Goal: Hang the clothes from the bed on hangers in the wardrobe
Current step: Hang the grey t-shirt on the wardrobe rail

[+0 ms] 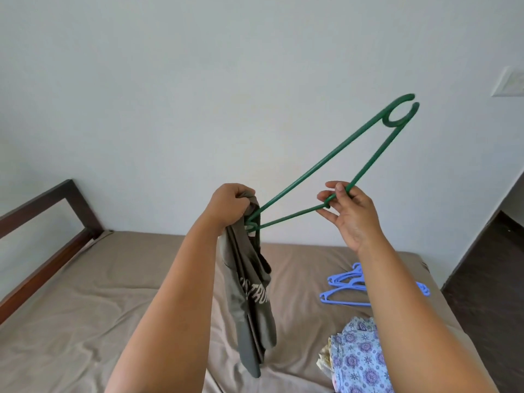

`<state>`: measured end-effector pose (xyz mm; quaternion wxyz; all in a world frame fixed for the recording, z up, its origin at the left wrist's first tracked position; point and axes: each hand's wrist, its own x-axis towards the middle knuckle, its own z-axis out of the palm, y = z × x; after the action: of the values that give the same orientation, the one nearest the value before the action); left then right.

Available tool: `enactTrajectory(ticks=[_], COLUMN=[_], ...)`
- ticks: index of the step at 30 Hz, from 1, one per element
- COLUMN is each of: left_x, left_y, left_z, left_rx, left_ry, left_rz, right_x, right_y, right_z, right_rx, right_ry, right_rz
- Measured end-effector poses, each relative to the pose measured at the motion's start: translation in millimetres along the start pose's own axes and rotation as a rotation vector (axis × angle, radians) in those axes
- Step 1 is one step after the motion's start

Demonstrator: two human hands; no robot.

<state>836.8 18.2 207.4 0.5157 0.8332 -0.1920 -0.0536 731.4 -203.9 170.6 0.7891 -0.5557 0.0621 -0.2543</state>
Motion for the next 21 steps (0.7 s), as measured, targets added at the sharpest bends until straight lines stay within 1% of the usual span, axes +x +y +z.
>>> enactTrajectory(ticks=[2,3,5,7,8,10,12,13,15,17,18,19,20,21], left_x=[1.2,0.8,-1.4,-4.2,-6.1,-9.6,-10.9,-10.6,-9.4,-7.2,-5.4,-3.7,-1.8,0.1], left_y=[2.0,4.0,9.9,16.6,20.0,24.3,23.1,21.3,18.0,16.8,15.8,14.4,13.1,11.8], left_z=[-0.5,-0.2,2.2,1.9,-1.1,-10.0,-18.1,-19.9,-21.5,-24.2,-26.1,-28.2,-29.4,-28.9], left_rx=[-0.063,-0.092,-0.090,0.045,0.138,0.327,0.506,0.582,0.702,0.782,0.780,0.738,0.637,0.474], left_ry=[0.010,0.008,-0.007,-0.008,0.000,0.015,-0.012,-0.039,-0.076,-0.036,-0.009,0.008,0.012,-0.001], left_rz=[0.038,0.056,0.088,0.163,0.200,0.239,0.238,0.209,0.083,-0.062,-0.115,-0.158,-0.193,-0.222], right_x=[2.3,2.5,4.5,7.4,8.5,11.4,13.1,13.7,13.4,11.9,10.8,9.5,7.9,5.5], right_y=[2.1,6.3,20.7,35.3,38.6,37.9,34.1,32.9,31.7,34.2,36.8,39.9,43.6,47.7], right_z=[2.5,6.2,11.7,12.3,10.2,1.7,-5.5,-7.4,-7.1,-4.8,-4.0,-3.6,-3.6,-3.9], right_rx=[-0.085,-0.167,-0.433,-0.726,-0.811,-0.904,-1.009,-1.062,-1.128,-1.162,-1.186,-1.216,-1.256,-1.321], right_ry=[-0.027,-0.038,-0.042,-0.045,-0.020,0.046,0.070,0.058,0.034,0.023,0.015,0.011,0.011,0.008], right_rz=[-0.028,-0.047,-0.145,-0.291,-0.331,-0.365,-0.392,-0.387,-0.346,-0.311,-0.287,-0.249,-0.193,-0.142])
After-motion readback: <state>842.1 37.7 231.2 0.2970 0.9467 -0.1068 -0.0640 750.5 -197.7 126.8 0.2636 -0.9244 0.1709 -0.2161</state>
